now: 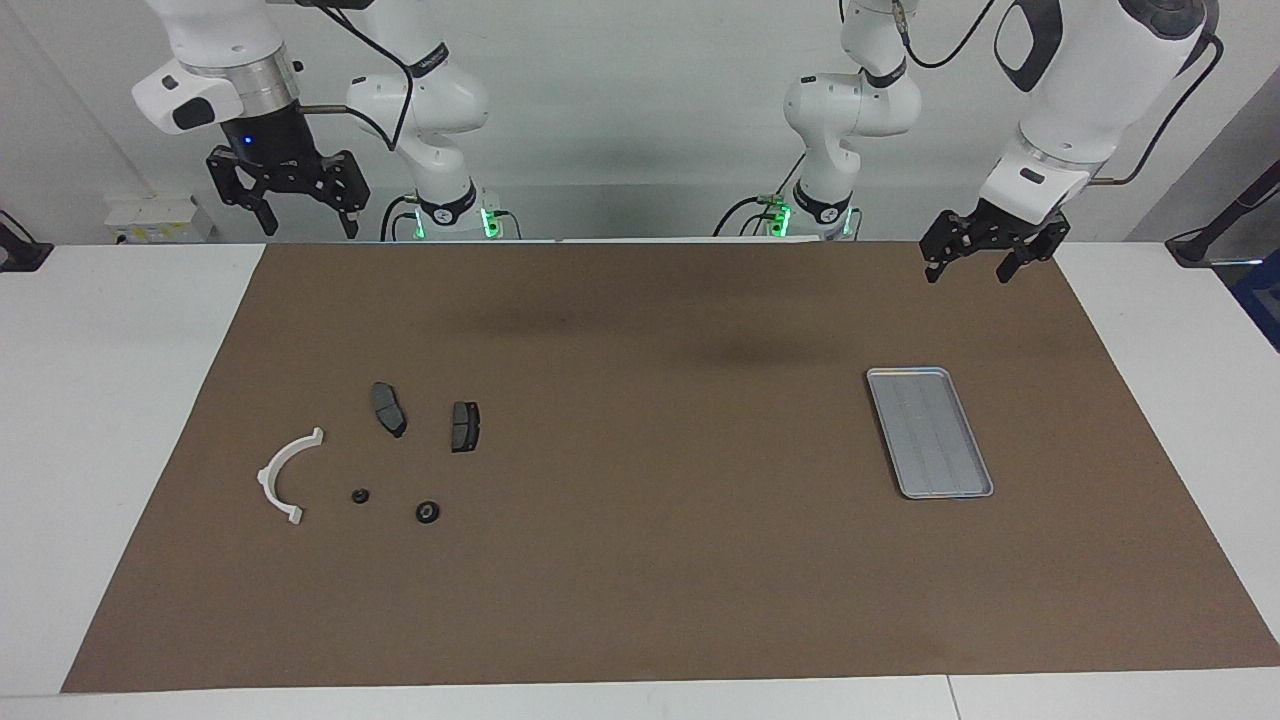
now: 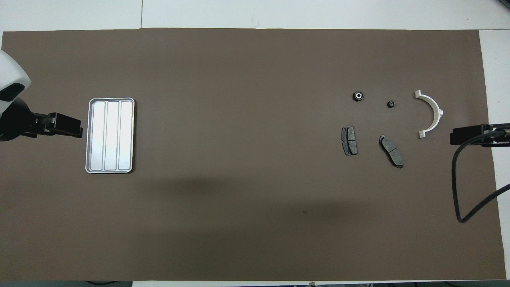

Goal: Pick bearing gear from pile to tray

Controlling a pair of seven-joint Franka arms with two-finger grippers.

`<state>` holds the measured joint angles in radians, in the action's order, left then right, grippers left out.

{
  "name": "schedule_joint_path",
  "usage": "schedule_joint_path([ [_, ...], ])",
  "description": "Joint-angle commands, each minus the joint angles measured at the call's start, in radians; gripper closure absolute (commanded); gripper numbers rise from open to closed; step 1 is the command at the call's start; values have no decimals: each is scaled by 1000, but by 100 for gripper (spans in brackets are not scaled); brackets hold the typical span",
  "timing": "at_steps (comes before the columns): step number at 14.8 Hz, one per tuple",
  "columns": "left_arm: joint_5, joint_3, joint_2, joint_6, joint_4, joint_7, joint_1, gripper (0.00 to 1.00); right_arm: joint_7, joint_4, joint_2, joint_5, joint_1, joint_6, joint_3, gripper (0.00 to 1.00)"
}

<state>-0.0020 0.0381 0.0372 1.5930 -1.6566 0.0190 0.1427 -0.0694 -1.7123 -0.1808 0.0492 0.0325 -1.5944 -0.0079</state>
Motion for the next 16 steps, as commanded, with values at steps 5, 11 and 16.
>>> schedule_joint_path([
  [5, -10, 6, 13, -7, -6, -4, 3, 0, 31, -10, -5, -3, -14, -15, 3, 0],
  [11, -10, 6, 13, -7, -8, -4, 3, 0, 30, -10, -6, -3, -13, -15, 3, 0],
  [16, -10, 6, 13, -7, -8, -4, 3, 0, 20, -26, -5, -3, -6, -45, 3, 0],
])
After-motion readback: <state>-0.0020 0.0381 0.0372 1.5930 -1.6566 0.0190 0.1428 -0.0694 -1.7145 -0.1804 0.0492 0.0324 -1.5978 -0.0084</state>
